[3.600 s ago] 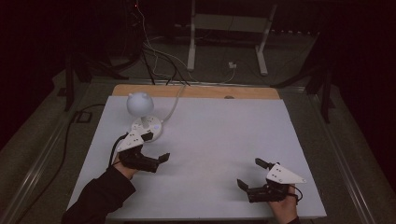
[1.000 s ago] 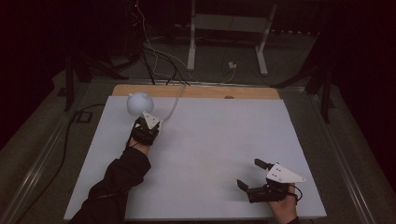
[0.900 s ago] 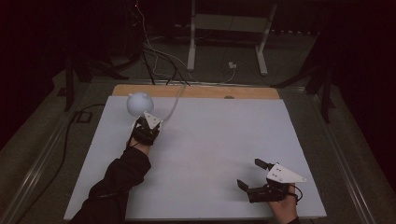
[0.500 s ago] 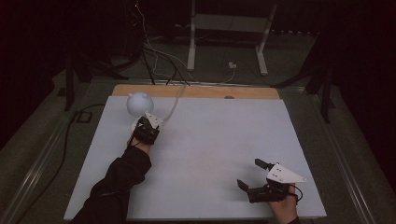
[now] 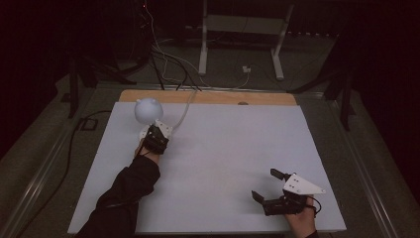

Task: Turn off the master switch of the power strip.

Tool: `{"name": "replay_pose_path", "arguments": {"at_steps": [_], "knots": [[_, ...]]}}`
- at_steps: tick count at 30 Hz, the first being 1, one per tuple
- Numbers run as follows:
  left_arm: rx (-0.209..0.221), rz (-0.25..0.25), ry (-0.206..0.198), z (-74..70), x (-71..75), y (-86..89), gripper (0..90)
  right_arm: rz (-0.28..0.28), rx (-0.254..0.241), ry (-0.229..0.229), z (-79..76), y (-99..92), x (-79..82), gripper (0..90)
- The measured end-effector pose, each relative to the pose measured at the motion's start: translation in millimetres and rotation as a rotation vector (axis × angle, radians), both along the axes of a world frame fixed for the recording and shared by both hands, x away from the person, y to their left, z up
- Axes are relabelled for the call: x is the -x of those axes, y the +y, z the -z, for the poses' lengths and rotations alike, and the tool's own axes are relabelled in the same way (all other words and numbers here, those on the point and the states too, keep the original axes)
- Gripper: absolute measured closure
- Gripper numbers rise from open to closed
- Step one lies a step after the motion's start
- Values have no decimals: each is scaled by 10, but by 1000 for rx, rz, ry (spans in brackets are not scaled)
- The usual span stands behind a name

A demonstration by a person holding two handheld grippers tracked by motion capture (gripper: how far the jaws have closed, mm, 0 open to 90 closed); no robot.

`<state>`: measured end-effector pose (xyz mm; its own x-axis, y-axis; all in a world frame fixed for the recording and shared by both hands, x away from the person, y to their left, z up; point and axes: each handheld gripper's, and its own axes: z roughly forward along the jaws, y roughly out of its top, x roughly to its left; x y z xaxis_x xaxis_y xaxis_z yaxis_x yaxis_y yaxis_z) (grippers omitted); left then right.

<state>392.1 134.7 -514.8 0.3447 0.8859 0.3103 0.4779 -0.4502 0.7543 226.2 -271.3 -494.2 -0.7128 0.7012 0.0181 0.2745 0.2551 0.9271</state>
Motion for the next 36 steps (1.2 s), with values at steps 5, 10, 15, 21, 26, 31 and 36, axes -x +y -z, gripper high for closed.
{"name": "replay_pose_path", "arguments": {"at_steps": [5, 10, 15, 21, 26, 31, 36], "knots": [[-8, 4, 4, -4, -8, -5, 900, -1, 0, 1, 0, -1, -1, 0], [-28, 25, 12, 5, -6, -37, 900, -2, 3, 2, 0, 7, 2, 0], [-40, 19, 20, 4, -13, -36, 900, -1, 5, 2, 3, 9, 1, 0], [-45, 27, 24, 1, -28, -12, 900, -2, 6, 3, 1, 17, 7, 0], [-69, 38, 26, -1, -27, -20, 900, -2, 10, 5, 6, 21, 3, 0], [-75, 47, 33, -10, -38, -19, 900, -1, 10, 5, 7, 25, 4, 0], [-129, 67, 35, -16, -28, -56, 900, -3, 14, 5, 9, 32, 4, 0]]}}
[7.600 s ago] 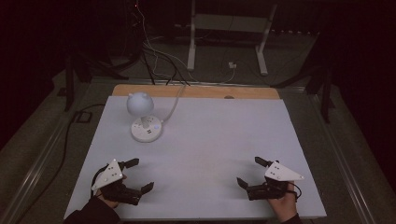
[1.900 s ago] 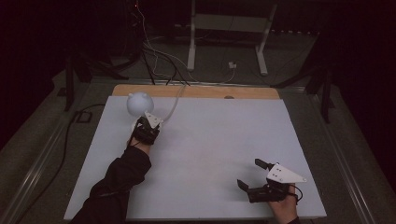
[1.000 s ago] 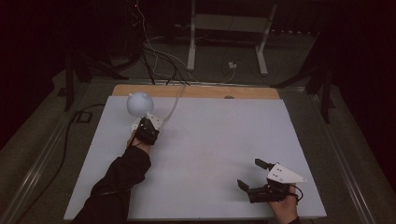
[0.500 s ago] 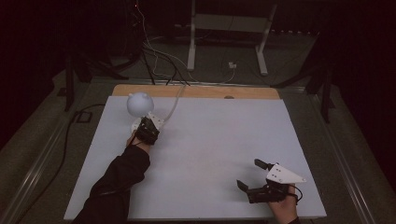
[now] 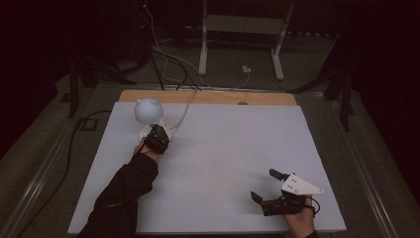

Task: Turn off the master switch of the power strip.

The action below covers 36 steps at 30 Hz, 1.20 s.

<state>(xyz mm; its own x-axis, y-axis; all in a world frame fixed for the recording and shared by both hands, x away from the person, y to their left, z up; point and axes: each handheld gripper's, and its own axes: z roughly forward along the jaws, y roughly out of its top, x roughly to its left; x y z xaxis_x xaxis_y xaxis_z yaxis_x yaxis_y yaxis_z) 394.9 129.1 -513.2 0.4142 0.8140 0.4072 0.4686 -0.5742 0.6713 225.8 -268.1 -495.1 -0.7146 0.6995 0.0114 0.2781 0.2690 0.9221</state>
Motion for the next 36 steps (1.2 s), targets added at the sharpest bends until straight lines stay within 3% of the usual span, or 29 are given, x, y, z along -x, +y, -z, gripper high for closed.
{"name": "replay_pose_path", "arguments": {"at_steps": [3, 7, 19, 24, 29, 36], "knots": [[-38, 7, 1, -4, -1, -27, 900, 1, -1, 0, -1, 0, 1, 0], [-21, 9, 23, -24, -21, -7, 900, 0, -1, 0, -1, 1, 4, 0], [-64, 24, 43, -35, -46, -27, 900, -5, -4, 2, 1, 1, 2, 0], [-61, 21, 42, -36, -45, -28, 900, -4, -5, 2, 3, -1, -1, 0], [-20, 12, 31, -22, -35, 0, 900, -4, -5, 6, 9, 3, -5, 0], [-21, 9, 22, -16, -26, -5, 900, -6, -6, 9, 12, 2, -8, 0]]}}
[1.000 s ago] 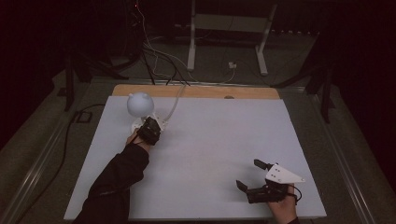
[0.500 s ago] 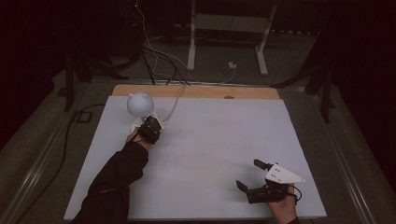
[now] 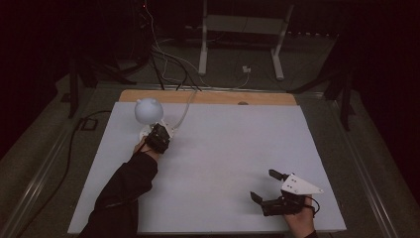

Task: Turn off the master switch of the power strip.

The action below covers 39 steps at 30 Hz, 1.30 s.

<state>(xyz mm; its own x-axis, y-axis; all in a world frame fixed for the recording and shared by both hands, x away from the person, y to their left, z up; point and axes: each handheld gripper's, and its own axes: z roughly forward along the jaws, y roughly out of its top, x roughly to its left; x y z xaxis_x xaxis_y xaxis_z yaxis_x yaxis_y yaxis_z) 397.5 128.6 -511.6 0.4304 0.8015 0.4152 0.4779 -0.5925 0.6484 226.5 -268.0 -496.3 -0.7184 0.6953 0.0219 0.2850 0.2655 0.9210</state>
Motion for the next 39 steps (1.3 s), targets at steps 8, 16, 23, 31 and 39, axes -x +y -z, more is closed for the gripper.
{"name": "replay_pose_path", "arguments": {"at_steps": [8, 16, 23, 31, 39], "knots": [[26, -9, 12, -12, -12, 18, 900, 0, 2, 1, 2, 2, -1, 0], [135, -1, 7, -31, 13, 54, 900, 0, 2, -5, -5, -3, 2, 0], [111, 42, -18, -103, 83, -102, 900, 6, -4, -8, -11, -24, 3, 0], [139, 52, -11, -245, 145, -159, 884, 1, -5, -10, -18, -18, 9, 0], [222, 92, 40, -359, 242, -170, 630, -3, -7, -11, -18, -14, 11, 0]]}}
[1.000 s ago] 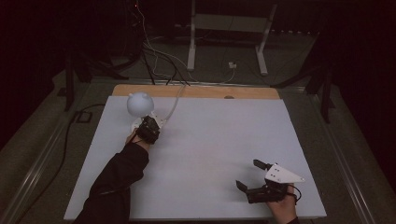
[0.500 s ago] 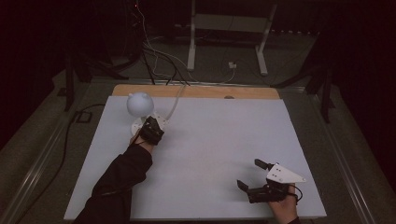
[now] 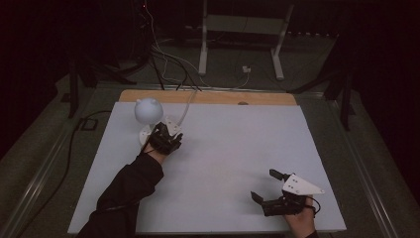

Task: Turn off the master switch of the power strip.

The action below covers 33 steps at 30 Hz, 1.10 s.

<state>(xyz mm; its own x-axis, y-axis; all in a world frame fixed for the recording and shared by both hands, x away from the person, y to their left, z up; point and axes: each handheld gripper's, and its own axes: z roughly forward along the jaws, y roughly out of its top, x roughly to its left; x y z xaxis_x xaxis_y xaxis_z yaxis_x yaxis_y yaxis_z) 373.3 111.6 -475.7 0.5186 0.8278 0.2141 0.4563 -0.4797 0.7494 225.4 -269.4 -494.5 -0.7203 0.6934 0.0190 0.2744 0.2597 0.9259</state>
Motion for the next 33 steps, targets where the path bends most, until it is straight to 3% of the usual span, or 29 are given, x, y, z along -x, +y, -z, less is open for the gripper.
{"name": "replay_pose_path", "arguments": {"at_steps": [1, 4, 5, 6, 7, 9, 10, 11, 13, 15, 17, 22, 33], "knots": [[5, 1, 2, -17, 15, 4, 579, 1, -4, -2, -3, 0, 3, 0], [40, 6, 14, -85, 61, 33, 539, 2, -4, -1, -3, -4, 2, 0], [54, 13, 26, -111, 74, 38, 471, 4, -5, -1, -2, -8, -2, 0], [65, 23, 36, -139, 89, 42, 471, 4, -5, -1, -2, -8, -2, 0], [75, 23, 42, -167, 106, 44, 386, 3, -6, -1, -3, -5, -1, 0], [102, 34, 70, -218, 127, 47, 351, 3, -5, 0, -3, -3, 1, 0], [111, 45, 86, -242, 137, 44, 268, 3, -3, 0, -1, -1, -2, 0], [122, 49, 93, -264, 152, 41, 268, 3, -3, 0, -1, -1, -2, 0], [153, 79, 118, -309, 176, 45, 174, 3, -3, 1, 0, 0, -2, 0], [182, 118, 137, -347, 207, 47, 141, 4, -5, 1, 0, -1, -3, 0], [206, 137, 145, -384, 241, 48, 31, 5, -6, 1, 3, -2, -6, 0], [244, 198, 165, -445, 326, 72, 5, 4, -2, 1, -1, 4, -6, 0], [259, 266, 190, -401, 552, 237, 4, 0, 2, 3, 4, 15, -11, 0]]}}
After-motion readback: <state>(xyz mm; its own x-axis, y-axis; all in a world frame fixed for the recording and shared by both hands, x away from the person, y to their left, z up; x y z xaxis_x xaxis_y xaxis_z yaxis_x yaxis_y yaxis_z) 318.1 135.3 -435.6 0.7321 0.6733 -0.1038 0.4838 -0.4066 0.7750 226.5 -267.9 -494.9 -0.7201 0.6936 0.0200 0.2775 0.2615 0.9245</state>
